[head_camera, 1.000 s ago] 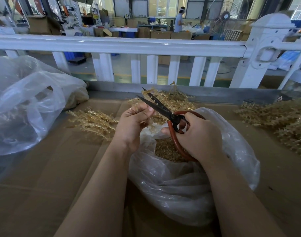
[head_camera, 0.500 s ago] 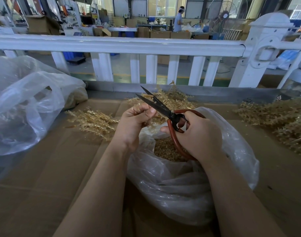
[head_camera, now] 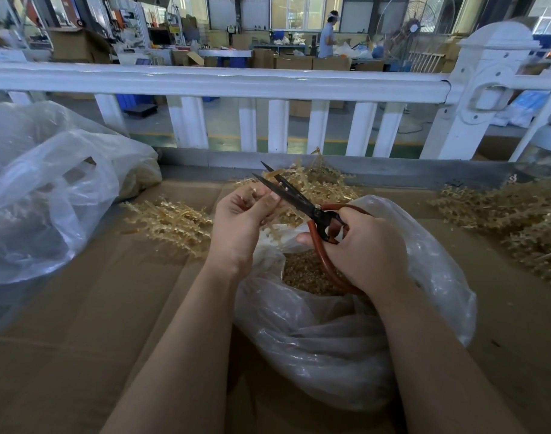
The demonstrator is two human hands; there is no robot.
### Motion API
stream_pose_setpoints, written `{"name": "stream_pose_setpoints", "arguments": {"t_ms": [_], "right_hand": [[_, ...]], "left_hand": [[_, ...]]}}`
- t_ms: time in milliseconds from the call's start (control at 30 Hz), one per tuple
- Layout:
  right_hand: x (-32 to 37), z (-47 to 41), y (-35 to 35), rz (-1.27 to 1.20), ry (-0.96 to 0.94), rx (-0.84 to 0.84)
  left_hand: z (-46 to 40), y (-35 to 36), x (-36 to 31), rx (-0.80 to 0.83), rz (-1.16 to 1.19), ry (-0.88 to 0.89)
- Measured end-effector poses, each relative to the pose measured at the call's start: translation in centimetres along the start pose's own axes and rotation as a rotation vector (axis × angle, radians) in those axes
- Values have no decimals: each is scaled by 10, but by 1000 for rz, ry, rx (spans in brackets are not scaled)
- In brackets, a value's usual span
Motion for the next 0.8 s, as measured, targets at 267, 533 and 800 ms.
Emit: {"name": "stream_pose_setpoints", "arguments": {"t_ms": [267,533,800], "right_hand": [[0,0,0,45,-4,15],[4,1,-8,16,-4,-39],[2,1,-3,-1,-20,-39]], "left_hand": [[-2,-2,5,40,-30,4],[0,8,2,100,-52,-4],[2,11,4,90,-23,-60]]}}
Point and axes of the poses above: each hand's wrist, its own z-axis away from the middle knuckle, its own y-axis out of the palm, x = y × z, the point moved 8 cm from there along -z, towards the middle knuckle, and after that the axes turned 3 degrees about x, right-handed, at the moved point
